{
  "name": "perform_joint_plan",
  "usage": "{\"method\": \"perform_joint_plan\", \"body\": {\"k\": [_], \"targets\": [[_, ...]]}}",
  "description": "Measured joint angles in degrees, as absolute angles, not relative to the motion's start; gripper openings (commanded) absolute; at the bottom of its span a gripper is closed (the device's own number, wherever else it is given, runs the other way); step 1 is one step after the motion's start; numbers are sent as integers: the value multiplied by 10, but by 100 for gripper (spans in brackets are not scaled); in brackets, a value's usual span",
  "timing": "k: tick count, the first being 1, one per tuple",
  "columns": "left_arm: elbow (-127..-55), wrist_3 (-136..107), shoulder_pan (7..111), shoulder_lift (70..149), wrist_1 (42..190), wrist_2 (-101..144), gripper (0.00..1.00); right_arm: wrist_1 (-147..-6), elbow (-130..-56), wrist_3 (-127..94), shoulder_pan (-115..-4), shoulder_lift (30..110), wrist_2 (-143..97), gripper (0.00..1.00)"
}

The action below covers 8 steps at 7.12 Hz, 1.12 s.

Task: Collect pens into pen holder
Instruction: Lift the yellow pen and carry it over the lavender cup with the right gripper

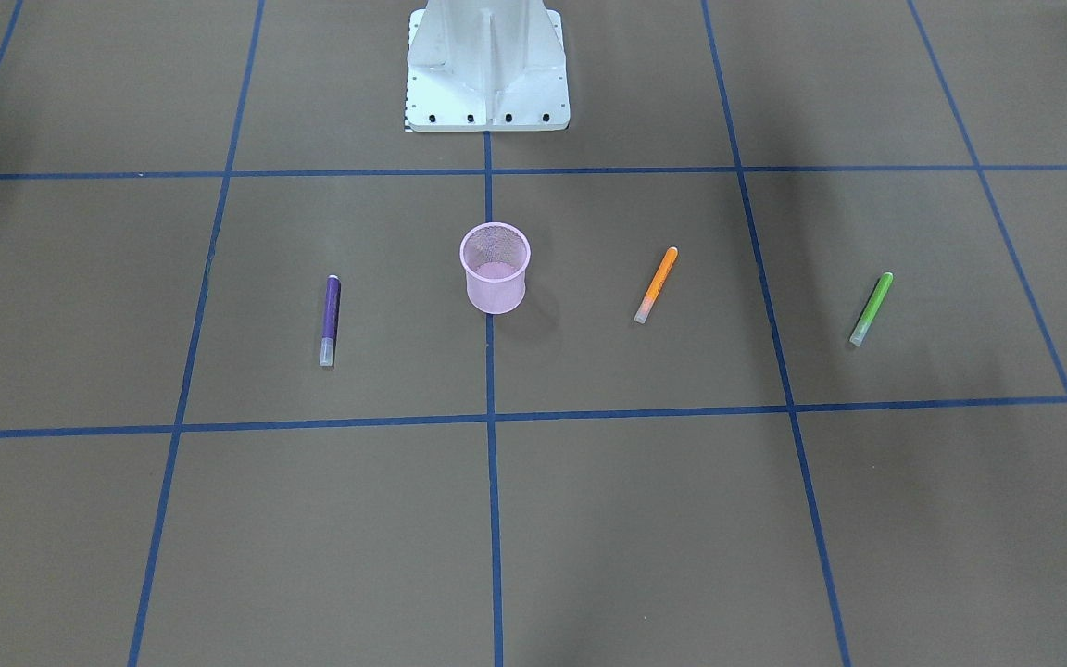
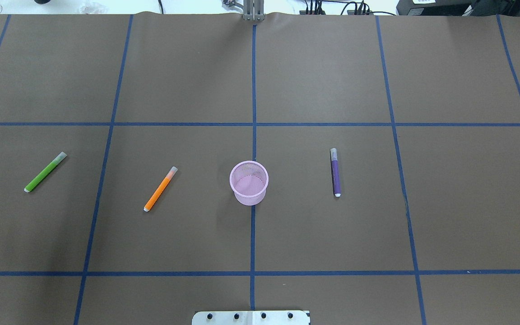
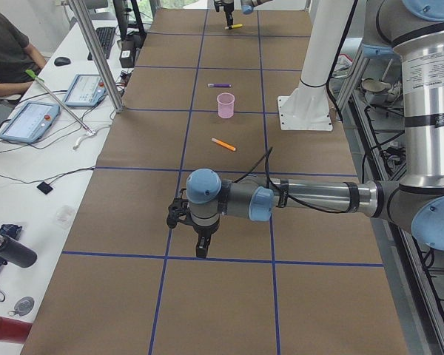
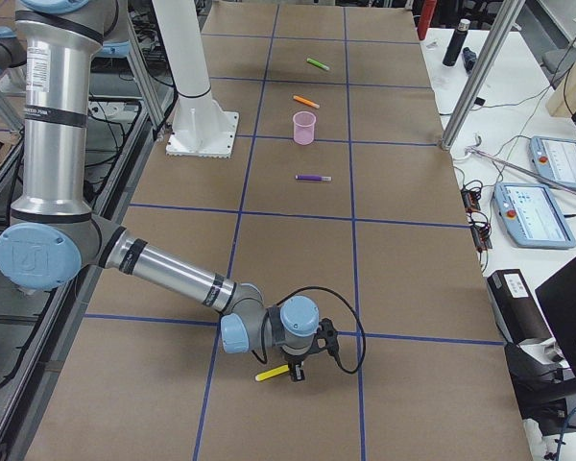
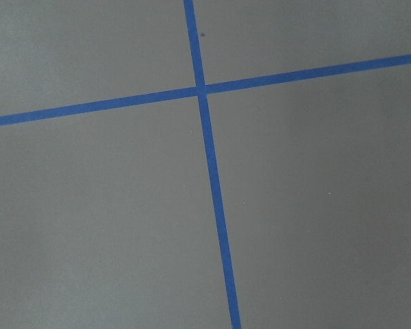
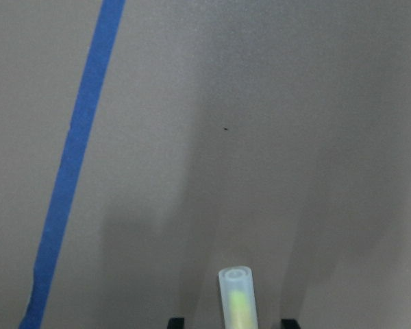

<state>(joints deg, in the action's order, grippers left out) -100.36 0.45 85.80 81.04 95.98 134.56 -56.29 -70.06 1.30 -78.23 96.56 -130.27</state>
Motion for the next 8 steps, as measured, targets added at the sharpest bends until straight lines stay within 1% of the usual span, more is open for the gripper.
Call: {"method": "perform_joint_plan", "body": {"k": [1, 2, 3, 6, 8], "targets": [[-1004, 4, 858, 810, 960, 1346, 100, -562, -697, 16, -782, 966, -1303, 46], [-1005, 1, 858, 810, 960, 1346, 100, -562, -695, 18, -782, 966, -1303, 25], [-1008, -3, 858, 810, 960, 1346, 100, -562, -693, 19, -782, 966, -1304, 0], [-1016, -8, 859, 810, 959, 1346, 100, -562, -694, 20, -783, 968, -1310, 0], [-1021, -10, 859, 810, 959, 1346, 100, -564, -709, 11, -783, 966, -1322, 0]]}}
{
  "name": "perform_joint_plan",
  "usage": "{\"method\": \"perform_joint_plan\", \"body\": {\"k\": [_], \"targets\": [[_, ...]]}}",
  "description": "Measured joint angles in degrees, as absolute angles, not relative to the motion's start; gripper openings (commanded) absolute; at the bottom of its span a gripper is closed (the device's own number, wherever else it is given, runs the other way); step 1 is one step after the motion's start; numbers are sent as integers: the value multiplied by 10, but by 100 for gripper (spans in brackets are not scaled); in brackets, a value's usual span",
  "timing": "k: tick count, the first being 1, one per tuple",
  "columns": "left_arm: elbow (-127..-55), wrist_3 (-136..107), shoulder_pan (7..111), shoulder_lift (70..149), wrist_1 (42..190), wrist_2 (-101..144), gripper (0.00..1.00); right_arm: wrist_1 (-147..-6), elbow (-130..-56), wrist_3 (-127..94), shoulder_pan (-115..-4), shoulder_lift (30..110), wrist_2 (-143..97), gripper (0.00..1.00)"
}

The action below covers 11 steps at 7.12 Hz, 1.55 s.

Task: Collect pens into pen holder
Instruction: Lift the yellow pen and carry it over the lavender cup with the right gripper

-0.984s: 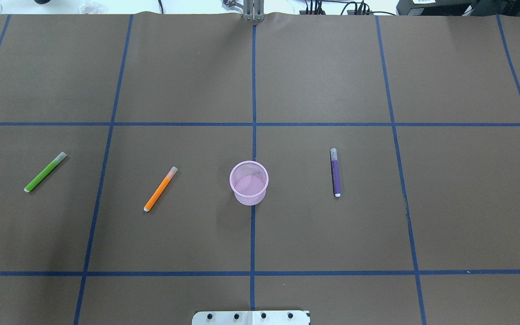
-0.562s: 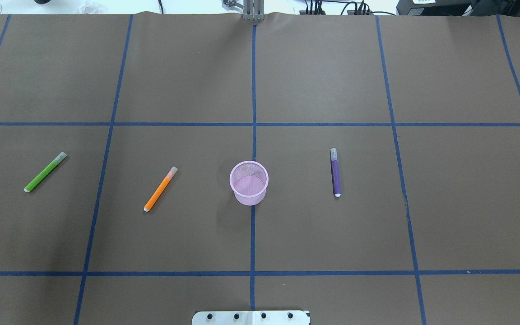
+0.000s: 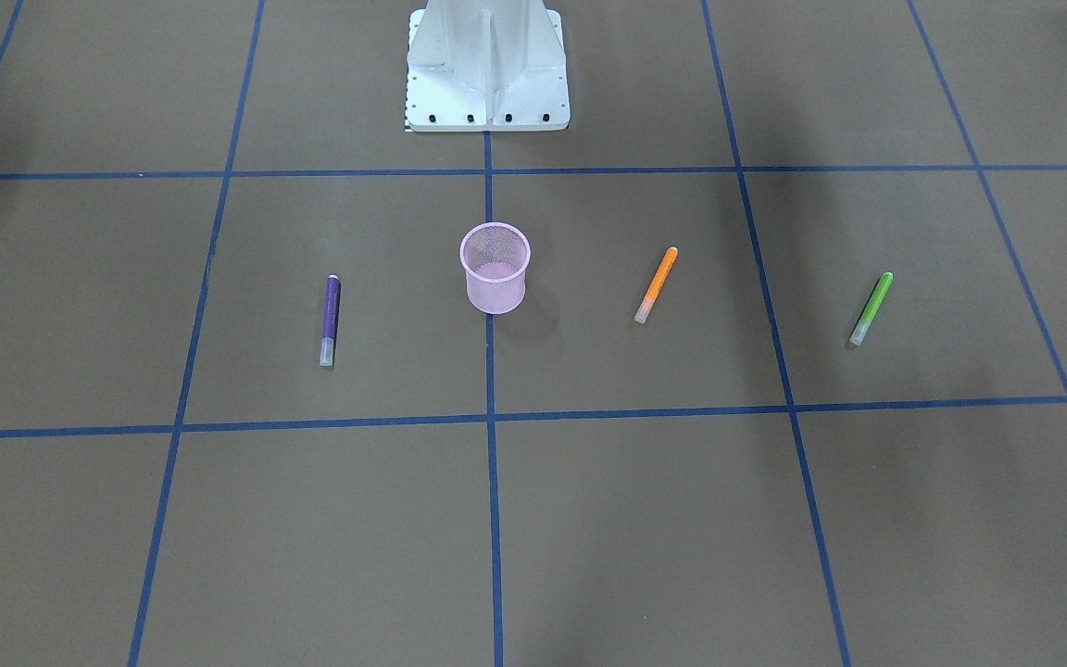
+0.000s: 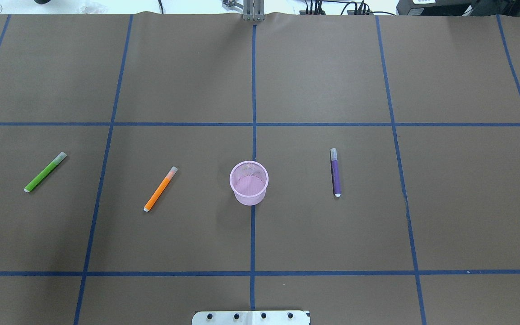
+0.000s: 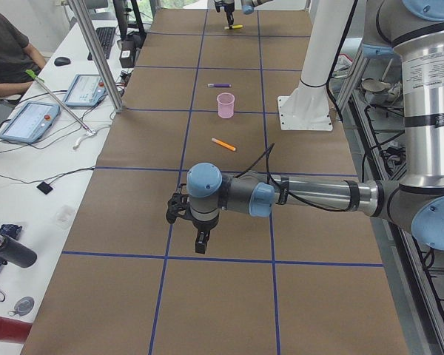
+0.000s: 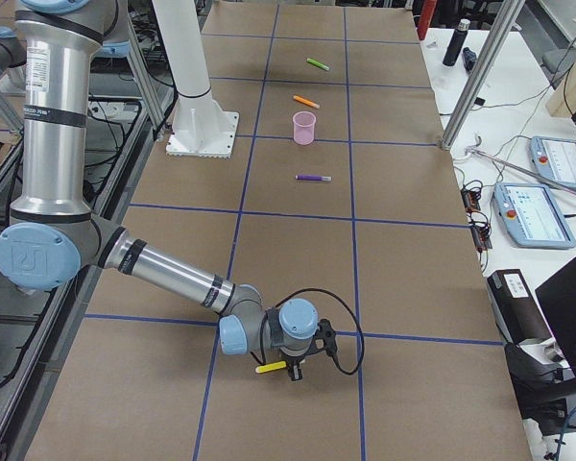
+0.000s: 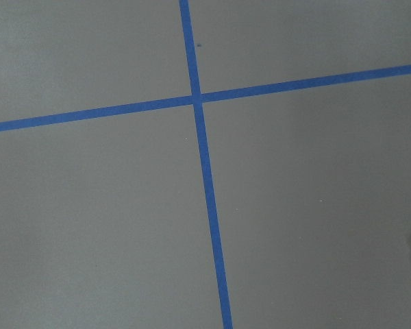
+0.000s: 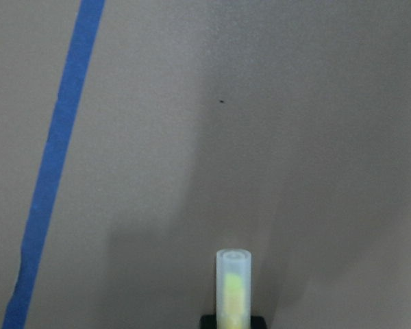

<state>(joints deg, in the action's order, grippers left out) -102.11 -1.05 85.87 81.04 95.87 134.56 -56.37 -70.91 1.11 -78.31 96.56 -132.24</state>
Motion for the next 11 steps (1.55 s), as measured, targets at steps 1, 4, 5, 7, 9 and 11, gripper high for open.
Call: {"method": "perform_joint_plan", "body": {"k": [1, 4, 5, 7, 9, 11], "targets": [[-1024, -11, 859, 810, 959, 1346, 100, -563, -734, -21, -783, 965, -1330, 0], [-1031, -10, 858, 811, 967, 1348, 100, -559, -851, -214, -779, 962, -1332, 0], [-1031, -11, 858, 811, 972, 1348, 100, -559, -895, -279, -767, 955, -1326, 0], [-1029, -11, 858, 812, 975, 1349, 100, -561, -974, -422, -713, 932, -1292, 0], [-1025, -11, 858, 815, 974, 1348, 100, -562, -1022, -604, -619, 871, -1213, 0], [-1023, -19, 857, 817, 973, 1348, 100, -566, -1046, -721, -538, 799, -1148, 0]]}}
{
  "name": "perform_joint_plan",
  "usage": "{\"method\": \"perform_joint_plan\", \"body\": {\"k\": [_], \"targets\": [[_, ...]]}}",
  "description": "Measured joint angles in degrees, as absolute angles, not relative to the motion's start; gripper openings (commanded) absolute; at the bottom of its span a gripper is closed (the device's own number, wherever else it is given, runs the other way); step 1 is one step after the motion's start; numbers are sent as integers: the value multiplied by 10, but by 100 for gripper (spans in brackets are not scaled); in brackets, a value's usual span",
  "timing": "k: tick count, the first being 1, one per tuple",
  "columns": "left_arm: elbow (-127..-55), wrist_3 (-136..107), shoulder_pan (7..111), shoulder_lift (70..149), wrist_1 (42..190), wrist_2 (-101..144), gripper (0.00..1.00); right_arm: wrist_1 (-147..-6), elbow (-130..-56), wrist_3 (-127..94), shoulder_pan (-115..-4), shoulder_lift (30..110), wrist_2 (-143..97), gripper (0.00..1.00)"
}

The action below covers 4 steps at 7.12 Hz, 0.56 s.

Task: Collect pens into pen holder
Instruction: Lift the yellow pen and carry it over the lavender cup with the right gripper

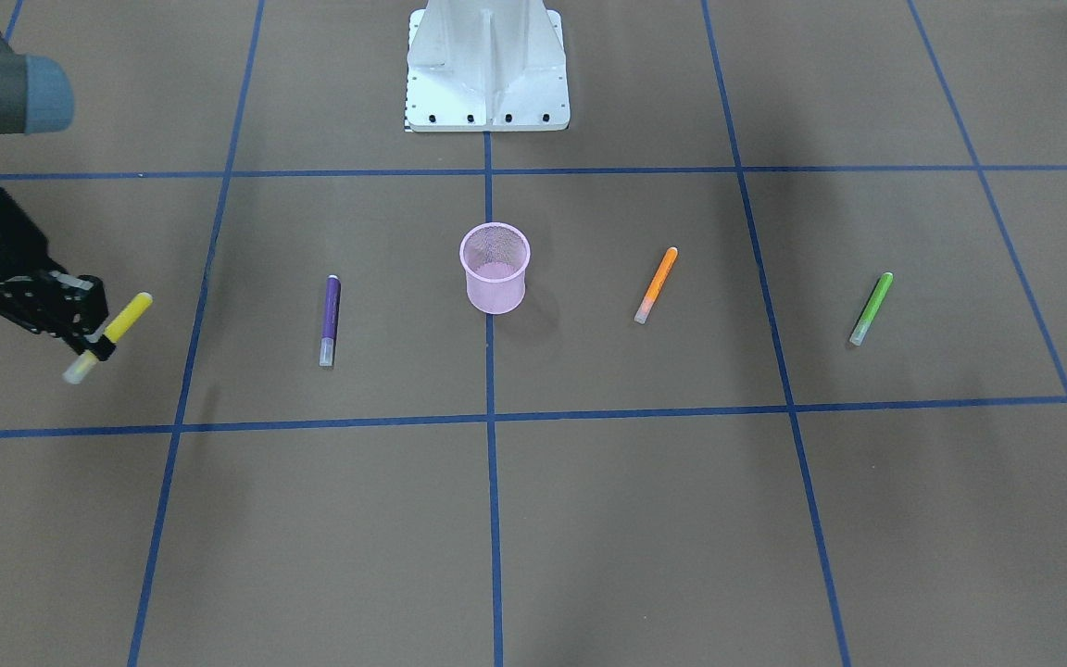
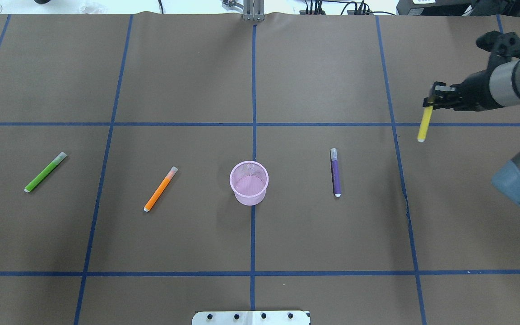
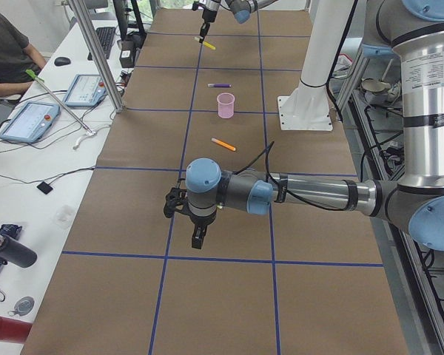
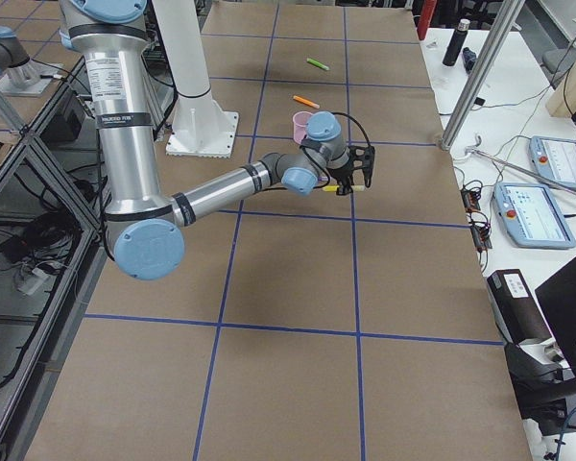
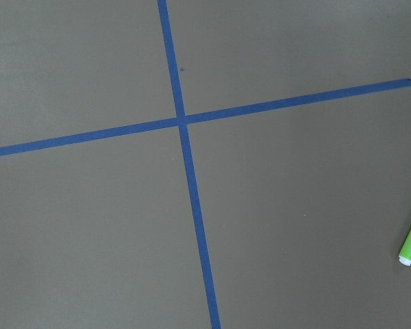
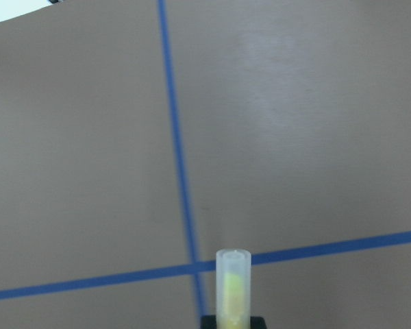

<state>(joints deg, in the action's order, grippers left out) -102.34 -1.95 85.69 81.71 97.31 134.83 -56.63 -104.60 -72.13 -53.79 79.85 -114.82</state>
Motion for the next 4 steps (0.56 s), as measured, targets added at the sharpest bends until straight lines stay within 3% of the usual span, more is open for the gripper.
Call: {"method": "perform_joint_plan", "body": {"k": [4], "targets": [[-1018, -28, 855, 819, 973, 1348, 100, -724, -1107, -861, -373, 655, -933, 0]]}}
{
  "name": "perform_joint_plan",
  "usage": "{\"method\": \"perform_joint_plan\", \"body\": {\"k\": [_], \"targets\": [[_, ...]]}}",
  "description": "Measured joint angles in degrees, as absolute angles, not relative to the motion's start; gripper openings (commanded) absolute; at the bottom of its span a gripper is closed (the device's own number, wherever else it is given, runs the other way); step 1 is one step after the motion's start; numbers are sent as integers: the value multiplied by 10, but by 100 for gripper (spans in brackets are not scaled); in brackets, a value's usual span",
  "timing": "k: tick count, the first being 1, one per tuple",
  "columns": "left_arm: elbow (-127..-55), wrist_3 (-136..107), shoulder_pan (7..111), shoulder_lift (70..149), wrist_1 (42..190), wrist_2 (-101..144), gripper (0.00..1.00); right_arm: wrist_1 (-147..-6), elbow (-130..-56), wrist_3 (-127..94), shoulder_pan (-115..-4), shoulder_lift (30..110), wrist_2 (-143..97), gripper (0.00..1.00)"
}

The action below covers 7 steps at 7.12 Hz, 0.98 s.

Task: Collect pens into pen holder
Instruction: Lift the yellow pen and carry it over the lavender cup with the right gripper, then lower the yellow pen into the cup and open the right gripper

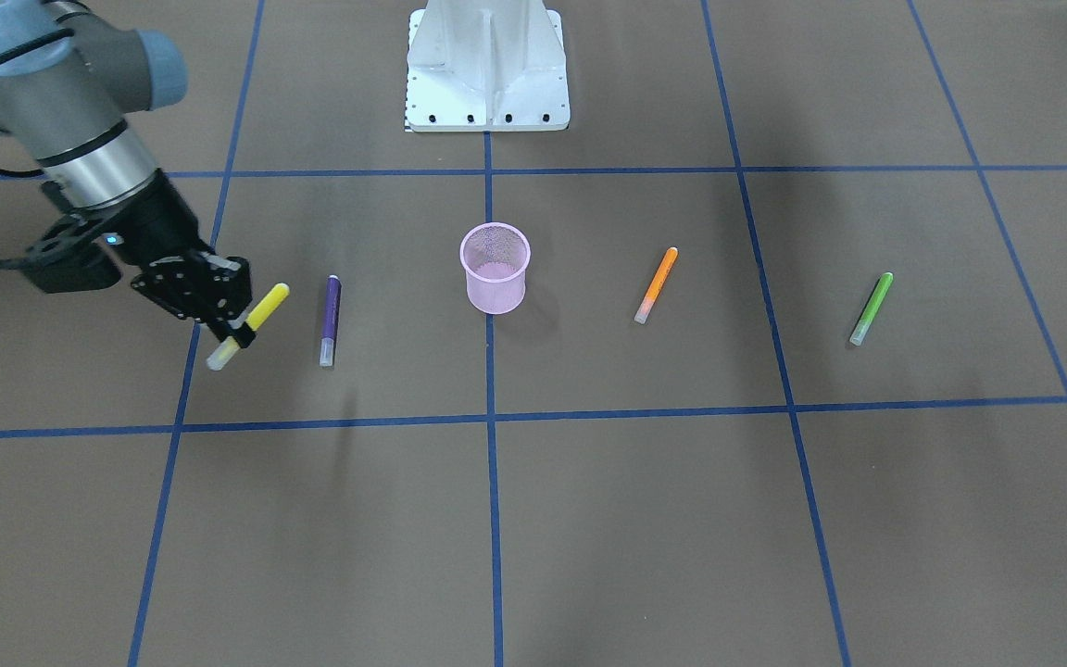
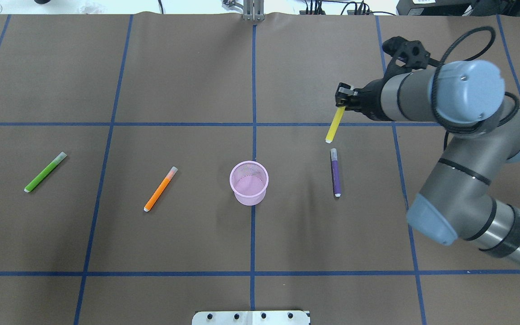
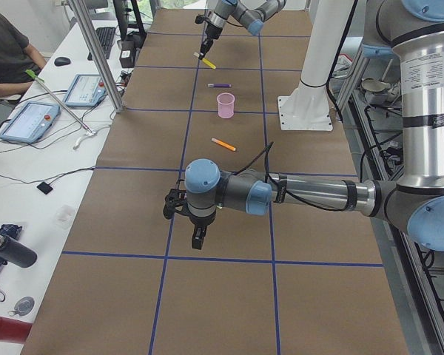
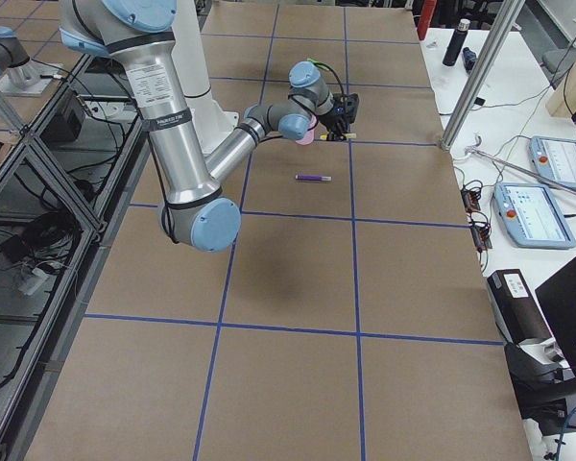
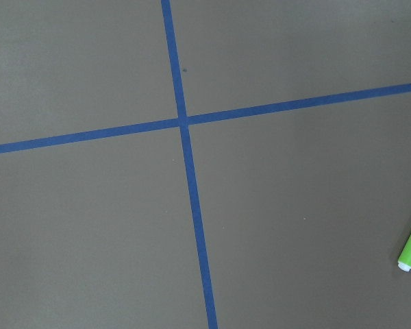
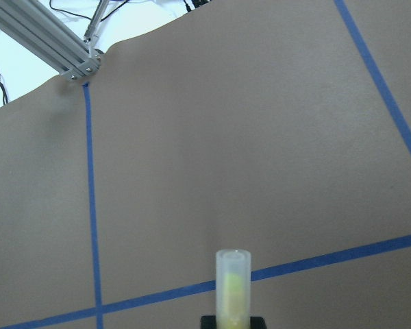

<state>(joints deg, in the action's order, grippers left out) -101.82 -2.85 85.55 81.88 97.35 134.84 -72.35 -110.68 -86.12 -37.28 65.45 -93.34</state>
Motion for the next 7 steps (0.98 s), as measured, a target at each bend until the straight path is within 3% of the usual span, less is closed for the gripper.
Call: {"method": "perform_joint_plan", "body": {"k": [2, 7], "targets": [[-1017, -29, 856, 820, 974, 1349, 100, -801, -1115, -901, -300, 602, -831, 0], [-1021, -52, 856, 824, 976, 1349, 100, -826, -1064, -964, -174, 543, -615, 0]]}}
